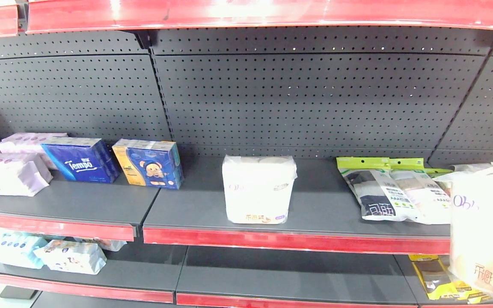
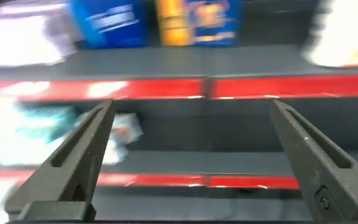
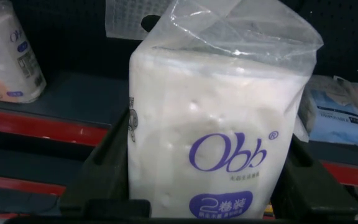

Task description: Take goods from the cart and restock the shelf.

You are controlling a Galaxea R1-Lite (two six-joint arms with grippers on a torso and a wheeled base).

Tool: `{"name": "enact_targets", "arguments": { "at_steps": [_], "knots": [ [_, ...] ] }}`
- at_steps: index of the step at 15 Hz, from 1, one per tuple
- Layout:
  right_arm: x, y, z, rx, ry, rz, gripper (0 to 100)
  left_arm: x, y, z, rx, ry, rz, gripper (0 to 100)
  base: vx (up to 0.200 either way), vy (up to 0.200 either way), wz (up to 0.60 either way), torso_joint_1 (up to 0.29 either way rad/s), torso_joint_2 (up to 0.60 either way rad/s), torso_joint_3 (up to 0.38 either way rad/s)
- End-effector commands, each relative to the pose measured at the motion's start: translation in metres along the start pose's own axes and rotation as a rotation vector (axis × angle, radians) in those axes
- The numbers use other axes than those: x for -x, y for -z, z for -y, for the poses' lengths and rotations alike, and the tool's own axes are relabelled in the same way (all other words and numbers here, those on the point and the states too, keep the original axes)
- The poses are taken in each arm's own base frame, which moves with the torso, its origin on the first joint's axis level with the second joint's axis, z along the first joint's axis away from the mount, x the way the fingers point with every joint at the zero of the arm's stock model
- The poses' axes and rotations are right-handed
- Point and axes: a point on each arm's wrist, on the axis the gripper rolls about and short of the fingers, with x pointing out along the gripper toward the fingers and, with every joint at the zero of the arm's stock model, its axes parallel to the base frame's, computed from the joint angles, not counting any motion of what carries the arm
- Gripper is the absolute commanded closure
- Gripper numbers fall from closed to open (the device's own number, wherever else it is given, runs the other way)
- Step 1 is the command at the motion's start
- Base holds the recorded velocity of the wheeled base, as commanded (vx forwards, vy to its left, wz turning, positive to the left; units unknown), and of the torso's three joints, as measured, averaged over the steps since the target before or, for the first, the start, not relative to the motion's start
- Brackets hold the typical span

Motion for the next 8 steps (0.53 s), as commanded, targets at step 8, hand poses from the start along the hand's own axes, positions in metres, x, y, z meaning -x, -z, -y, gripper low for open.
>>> {"name": "enact_targets", "arguments": {
  "at_steps": [8],
  "knots": [
    [0.010,0.005,-0.005,-0.008,-0.034,0.035,100,0.002,0.005,-0.001,0.073,-0.038,0.026,0,0.000,0.000,0.00,0.000,0.00,0.000]
  ]
}}
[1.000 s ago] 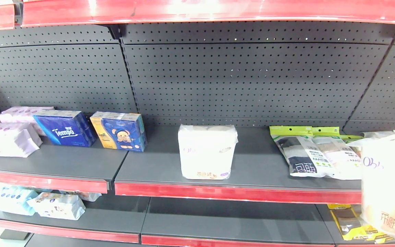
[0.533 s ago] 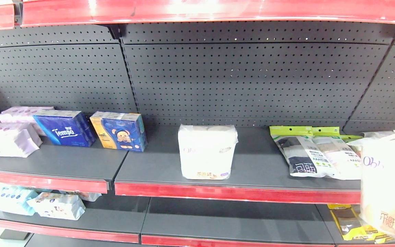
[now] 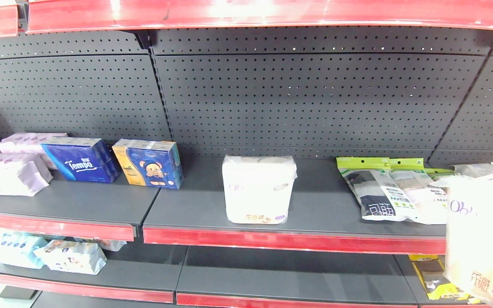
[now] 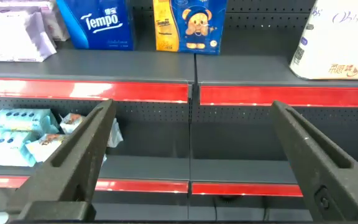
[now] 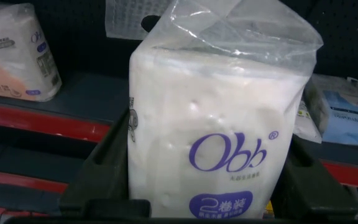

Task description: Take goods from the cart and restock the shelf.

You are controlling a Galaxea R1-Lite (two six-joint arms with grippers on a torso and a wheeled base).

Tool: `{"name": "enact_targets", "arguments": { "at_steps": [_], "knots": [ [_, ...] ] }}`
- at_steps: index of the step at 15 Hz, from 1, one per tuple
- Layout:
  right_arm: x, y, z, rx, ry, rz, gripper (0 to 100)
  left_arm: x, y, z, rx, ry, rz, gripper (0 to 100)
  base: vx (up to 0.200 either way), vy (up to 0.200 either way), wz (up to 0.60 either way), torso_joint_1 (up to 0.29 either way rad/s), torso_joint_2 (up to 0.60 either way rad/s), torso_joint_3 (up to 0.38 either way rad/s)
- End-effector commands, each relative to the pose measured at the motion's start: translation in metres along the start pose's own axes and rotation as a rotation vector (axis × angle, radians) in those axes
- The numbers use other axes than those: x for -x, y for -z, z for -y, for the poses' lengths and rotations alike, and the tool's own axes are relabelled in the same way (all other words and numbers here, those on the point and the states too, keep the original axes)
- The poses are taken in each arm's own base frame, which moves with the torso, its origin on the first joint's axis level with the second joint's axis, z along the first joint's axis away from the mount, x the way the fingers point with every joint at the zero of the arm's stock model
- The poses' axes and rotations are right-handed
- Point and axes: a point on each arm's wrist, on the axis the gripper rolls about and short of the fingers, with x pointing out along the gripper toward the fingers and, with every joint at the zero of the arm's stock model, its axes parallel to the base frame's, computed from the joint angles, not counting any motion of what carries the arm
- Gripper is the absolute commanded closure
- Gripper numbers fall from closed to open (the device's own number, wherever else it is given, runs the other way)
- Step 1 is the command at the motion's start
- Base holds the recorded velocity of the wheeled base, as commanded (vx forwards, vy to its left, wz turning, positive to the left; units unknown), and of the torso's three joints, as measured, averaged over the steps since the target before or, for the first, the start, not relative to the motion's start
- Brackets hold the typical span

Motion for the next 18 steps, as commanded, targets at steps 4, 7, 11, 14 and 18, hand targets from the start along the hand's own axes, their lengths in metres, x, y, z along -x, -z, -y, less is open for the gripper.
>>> {"name": "enact_targets", "arguments": {
  "at_steps": [4,7,11,14,18],
  "knots": [
    [0.003,-0.006,0.000,0.009,0.009,0.033,100,0.000,0.000,0.000,0.002,0.001,-0.003,0,0.000,0.000,0.00,0.000,0.00,0.000],
    [0.006,0.004,-0.002,-0.013,0.025,0.014,100,0.000,0.000,0.000,0.002,0.001,-0.004,0,0.000,0.000,0.00,0.000,0.00,0.000],
    [0.004,0.004,-0.001,-0.015,0.021,0.006,100,0.000,0.000,0.000,0.002,0.001,-0.003,0,0.000,0.000,0.00,0.000,0.00,0.000],
    [0.005,0.003,-0.001,-0.013,0.023,0.008,100,0.000,0.000,0.000,0.002,0.001,-0.001,0,0.000,0.000,0.00,0.000,0.00,0.000],
    [-0.003,0.005,0.001,-0.027,0.027,-0.034,100,0.000,0.000,0.000,0.002,0.001,-0.004,0,0.000,0.000,0.00,0.000,0.00,0.000]
  ]
}}
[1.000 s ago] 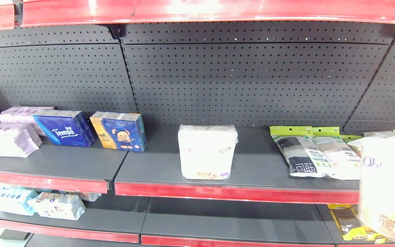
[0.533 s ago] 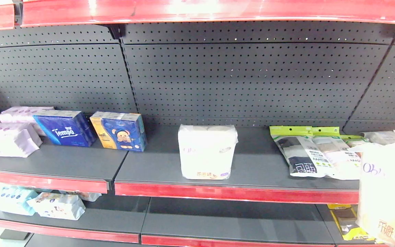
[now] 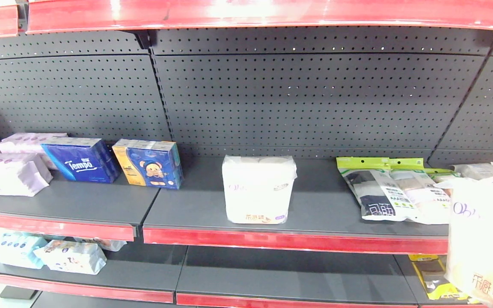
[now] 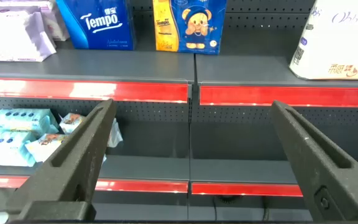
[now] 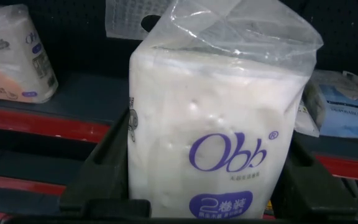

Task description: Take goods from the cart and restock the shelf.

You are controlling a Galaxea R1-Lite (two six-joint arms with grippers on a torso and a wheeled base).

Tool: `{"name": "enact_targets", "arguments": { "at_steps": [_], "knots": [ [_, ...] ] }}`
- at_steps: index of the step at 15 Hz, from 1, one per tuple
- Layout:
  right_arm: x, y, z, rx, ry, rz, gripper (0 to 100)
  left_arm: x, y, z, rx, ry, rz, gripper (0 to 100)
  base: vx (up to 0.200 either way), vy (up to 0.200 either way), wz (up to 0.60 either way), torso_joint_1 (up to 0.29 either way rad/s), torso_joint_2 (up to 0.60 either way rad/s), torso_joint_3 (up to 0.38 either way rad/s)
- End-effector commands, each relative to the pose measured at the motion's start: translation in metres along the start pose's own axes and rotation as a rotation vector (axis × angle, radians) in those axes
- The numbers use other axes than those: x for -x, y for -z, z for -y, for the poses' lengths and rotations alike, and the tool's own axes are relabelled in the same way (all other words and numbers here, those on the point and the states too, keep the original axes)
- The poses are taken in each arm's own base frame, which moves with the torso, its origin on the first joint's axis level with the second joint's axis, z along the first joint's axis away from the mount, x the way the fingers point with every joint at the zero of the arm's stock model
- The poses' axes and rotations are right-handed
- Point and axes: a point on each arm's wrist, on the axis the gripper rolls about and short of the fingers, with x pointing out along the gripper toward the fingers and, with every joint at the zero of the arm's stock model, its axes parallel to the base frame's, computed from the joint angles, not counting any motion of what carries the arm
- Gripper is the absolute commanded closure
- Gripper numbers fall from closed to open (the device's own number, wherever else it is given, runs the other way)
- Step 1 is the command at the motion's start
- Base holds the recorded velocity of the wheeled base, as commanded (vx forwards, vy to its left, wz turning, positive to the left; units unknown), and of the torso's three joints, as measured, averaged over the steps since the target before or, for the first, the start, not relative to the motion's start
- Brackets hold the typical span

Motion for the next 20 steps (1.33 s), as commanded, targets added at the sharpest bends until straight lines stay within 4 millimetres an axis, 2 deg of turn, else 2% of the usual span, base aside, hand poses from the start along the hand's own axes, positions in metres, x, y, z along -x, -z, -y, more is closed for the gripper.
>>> {"name": "enact_targets", "arguments": {
  "at_steps": [1,4,7,14,19,20],
  "knots": [
    [-0.014,-0.001,0.007,-0.018,0.051,-0.060,100,0.000,0.000,0.000,0.000,0.000,-0.003,0,0.000,0.000,0.00,0.000,0.00,0.000],
    [-0.026,-0.010,0.025,-0.080,0.187,-0.105,100,0.000,0.000,0.000,0.000,0.000,-0.004,0,0.000,0.000,0.00,0.000,0.00,0.000],
    [-0.036,-0.022,0.034,-0.079,0.213,-0.093,100,0.000,0.000,0.000,0.000,0.000,-0.003,0,0.000,0.000,0.00,0.000,0.00,0.000],
    [-0.040,-0.020,0.041,-0.087,0.254,-0.115,100,0.000,0.000,0.000,0.000,0.000,-0.004,0,0.000,0.000,0.00,0.000,0.00,0.000],
    [-0.045,-0.028,0.049,-0.091,0.283,-0.112,100,0.000,0.000,0.000,0.000,0.002,-0.003,0,0.000,0.000,0.00,0.000,0.00,0.000],
    [-0.046,-0.028,0.050,-0.092,0.284,-0.115,100,0.000,0.000,0.000,0.000,0.000,-0.001,0,0.000,0.000,0.60,0.002,0.01,-0.002]
  ]
}}
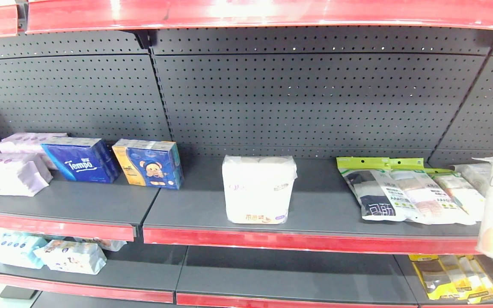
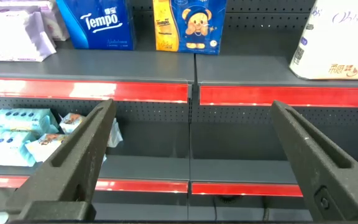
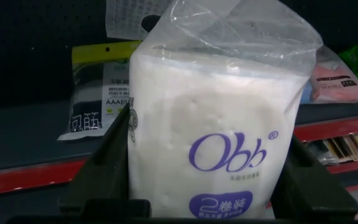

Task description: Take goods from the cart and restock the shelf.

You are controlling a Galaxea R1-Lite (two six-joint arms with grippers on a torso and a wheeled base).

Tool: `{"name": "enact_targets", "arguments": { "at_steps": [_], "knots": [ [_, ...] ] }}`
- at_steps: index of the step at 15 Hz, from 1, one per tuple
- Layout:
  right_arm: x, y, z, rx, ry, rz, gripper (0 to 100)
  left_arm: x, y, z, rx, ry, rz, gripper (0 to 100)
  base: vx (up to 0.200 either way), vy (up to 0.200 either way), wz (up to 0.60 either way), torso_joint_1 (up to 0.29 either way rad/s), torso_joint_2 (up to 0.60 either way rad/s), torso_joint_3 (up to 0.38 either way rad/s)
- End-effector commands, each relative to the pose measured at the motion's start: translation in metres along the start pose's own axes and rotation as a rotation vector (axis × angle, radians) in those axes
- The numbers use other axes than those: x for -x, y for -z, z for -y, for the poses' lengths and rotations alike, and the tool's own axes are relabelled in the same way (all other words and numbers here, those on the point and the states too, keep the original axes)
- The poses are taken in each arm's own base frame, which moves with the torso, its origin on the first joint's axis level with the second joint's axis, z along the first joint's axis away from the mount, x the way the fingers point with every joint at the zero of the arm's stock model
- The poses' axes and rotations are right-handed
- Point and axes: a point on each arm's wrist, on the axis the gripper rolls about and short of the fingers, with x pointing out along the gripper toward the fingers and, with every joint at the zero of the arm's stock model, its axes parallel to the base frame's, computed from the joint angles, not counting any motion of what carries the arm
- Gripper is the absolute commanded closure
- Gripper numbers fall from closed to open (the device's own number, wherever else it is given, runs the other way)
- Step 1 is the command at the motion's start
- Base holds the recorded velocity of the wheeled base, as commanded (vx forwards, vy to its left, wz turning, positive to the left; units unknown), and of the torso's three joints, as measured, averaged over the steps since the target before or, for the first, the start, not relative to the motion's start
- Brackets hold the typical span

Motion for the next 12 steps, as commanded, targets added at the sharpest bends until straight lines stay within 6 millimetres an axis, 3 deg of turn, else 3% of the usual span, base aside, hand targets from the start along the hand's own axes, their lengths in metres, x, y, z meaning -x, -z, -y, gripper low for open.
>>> {"name": "enact_targets", "arguments": {
  "at_steps": [1,5,10,12],
  "knots": [
    [-0.003,-0.002,0.001,-0.001,0.002,-0.004,100,0.000,0.000,0.000,0.000,0.001,-0.001,0,0.000,0.000,0.60,0.002,0.00,0.002],
    [-0.003,-0.002,0.001,-0.003,0.002,-0.005,100,0.000,0.000,0.000,0.000,0.000,-0.002,0,0.000,0.000,0.60,0.007,0.00,-0.002],
    [-0.003,-0.005,0.001,0.000,-0.001,0.006,100,0.000,0.000,0.000,0.000,0.000,-0.002,0,0.000,0.000,0.00,0.000,0.00,0.000],
    [-0.016,-0.013,0.002,0.008,-0.033,-0.003,100,0.000,0.000,0.000,0.000,0.000,-0.001,0,0.000,0.000,0.00,0.000,0.00,0.000]
  ]
}}
